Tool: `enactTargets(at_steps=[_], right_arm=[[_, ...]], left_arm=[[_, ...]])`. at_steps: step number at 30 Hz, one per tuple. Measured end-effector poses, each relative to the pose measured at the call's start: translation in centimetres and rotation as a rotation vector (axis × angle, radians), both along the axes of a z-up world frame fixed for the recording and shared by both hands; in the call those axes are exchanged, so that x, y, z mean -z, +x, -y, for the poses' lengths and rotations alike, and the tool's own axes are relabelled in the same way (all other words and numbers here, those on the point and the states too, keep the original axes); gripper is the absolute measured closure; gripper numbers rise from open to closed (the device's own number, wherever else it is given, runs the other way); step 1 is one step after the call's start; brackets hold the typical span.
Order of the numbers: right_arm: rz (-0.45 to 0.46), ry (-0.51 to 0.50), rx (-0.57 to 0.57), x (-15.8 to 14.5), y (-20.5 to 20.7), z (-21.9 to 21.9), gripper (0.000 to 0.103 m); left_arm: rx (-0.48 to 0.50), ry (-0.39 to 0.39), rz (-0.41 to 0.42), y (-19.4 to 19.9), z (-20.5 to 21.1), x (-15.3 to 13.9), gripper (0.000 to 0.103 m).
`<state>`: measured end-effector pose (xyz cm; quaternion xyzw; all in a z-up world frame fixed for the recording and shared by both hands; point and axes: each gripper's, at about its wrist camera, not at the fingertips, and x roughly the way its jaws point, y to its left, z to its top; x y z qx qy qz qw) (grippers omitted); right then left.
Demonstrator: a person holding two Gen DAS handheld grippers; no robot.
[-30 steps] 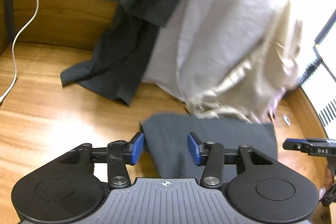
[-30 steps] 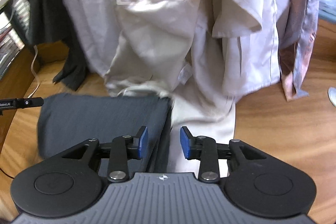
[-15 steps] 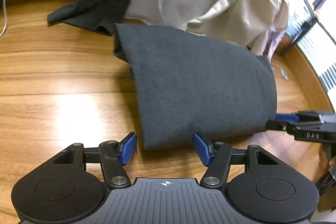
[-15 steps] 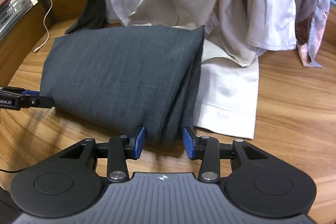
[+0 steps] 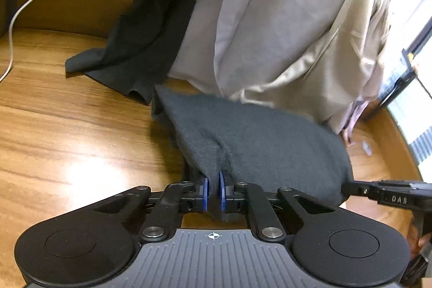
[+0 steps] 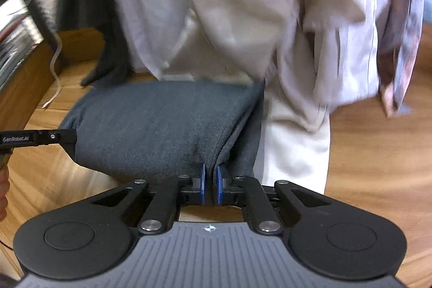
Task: Fold clothes
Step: 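Lower the folded end onto the stack and open the left gripper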
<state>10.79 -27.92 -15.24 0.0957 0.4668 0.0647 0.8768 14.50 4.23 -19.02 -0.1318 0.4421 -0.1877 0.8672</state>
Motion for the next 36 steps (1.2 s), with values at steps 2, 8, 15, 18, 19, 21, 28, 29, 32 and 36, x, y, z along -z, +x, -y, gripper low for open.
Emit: enactTargets(at_steps=[2,8,15,18,19,21,28,29,32,36], right_arm=[[-0.036,0.0,0.021,1.6,0.8,0.3,0.093],[-0.053,0.02,0.036,2.2,1.5,1.0,0.086],[0.047,-0.133,-0.009,-1.1,0.0,0.5,0.078],[0.098,-0.178,-0.058,-2.3,0.7,-0.4,0.078],[0.114,-0.189,-0.075,-2.4,1.0,-0.8,0.078],[0.134,-0.192,-0.108,-2.4,2.0,-1.5,0.078],[0.113,-0.227,-0.161,-0.2,6.4,-2.8,0.08],[0.1,-0.226,-0.162,0.3,6.9,-2.7,0.081],[0.07,-0.213,-0.177,1.8,8.2,-2.5,0.081],[0.05,-0.165,-0.166,2.1,9.0,-1.7,0.081]], left_arm=[[0.023,0.028,-0.003,0.3,0.5,0.8,0.092],[0.018,0.038,-0.005,0.3,0.5,0.8,0.089],[-0.031,0.029,0.091,-1.8,-0.3,-3.1,0.059],[0.001,0.038,0.144,-1.5,1.1,-4.1,0.06],[0.017,0.038,0.152,-1.1,1.7,-4.2,0.06],[0.059,0.046,0.158,-0.2,3.1,-4.0,0.063],[0.118,0.141,0.131,3.9,6.7,-1.1,0.066],[0.114,0.156,0.126,4.4,6.9,-0.6,0.065],[0.099,0.165,0.12,5.8,6.6,0.3,0.063],[0.086,0.139,0.102,7.4,6.1,0.1,0.063]])
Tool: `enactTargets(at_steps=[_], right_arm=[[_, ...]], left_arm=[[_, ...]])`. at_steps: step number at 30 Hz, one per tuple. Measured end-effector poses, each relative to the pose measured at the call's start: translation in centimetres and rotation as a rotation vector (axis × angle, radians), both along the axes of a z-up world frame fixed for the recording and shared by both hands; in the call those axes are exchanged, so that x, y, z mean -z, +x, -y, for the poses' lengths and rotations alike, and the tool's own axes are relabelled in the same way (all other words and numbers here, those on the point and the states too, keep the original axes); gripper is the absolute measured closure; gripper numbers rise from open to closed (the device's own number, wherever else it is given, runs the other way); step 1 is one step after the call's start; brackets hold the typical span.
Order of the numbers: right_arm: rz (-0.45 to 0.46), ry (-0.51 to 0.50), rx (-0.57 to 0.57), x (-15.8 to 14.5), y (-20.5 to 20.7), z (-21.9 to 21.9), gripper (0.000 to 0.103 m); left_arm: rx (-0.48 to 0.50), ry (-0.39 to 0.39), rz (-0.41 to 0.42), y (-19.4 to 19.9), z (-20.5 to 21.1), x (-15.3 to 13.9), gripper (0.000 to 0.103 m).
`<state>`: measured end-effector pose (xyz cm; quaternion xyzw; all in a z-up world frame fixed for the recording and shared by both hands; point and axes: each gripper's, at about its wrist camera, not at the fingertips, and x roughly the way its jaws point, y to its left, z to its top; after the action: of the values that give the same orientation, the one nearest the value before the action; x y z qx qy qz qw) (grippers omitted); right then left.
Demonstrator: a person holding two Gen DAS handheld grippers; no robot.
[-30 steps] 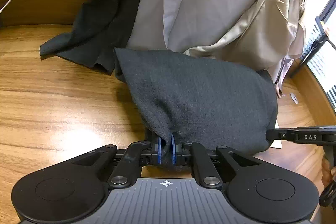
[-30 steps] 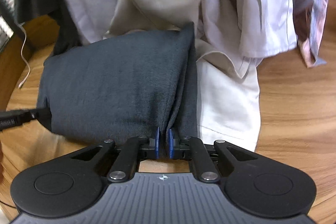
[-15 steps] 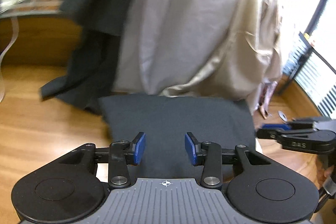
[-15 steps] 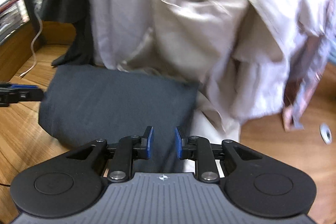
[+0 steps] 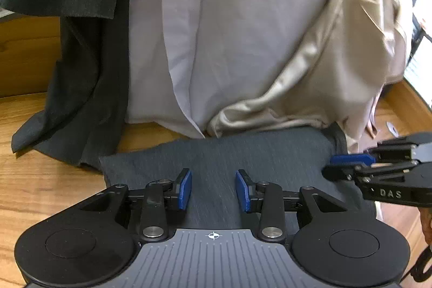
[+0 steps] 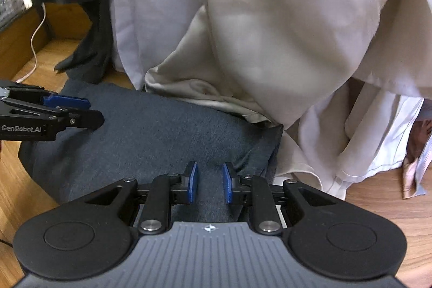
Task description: Fold clothes
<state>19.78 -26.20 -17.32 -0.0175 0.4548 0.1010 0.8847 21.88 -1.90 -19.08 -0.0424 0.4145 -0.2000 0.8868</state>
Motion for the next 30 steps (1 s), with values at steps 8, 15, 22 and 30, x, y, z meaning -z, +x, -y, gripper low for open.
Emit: enactTargets(at_steps=[8,15,22,30], right_arm=[[0.043,-0.001,-0.017,-2.4,0.6,-0.7,0.072],[-0.013,0.004,0.002,0.3,4.1,-1.6,0.07],[-0.018,0.068,0.041,1.2,2.1,-1.1,0.07],[-0.051,0.118,0.075,1.1,-4.4,-2.1,0.07]], left_arm=[[0.064,-0.007,0.009,2.1,1.0,-1.0,0.064],[0.099,0.062,-0.039,3.0,2.7,0.9,0.064],[0.099,0.038,-0.077,1.2,2.0,1.1,0.063],[0.135,0.035,-0.098,-5.1,0.7,0.9,0.063]])
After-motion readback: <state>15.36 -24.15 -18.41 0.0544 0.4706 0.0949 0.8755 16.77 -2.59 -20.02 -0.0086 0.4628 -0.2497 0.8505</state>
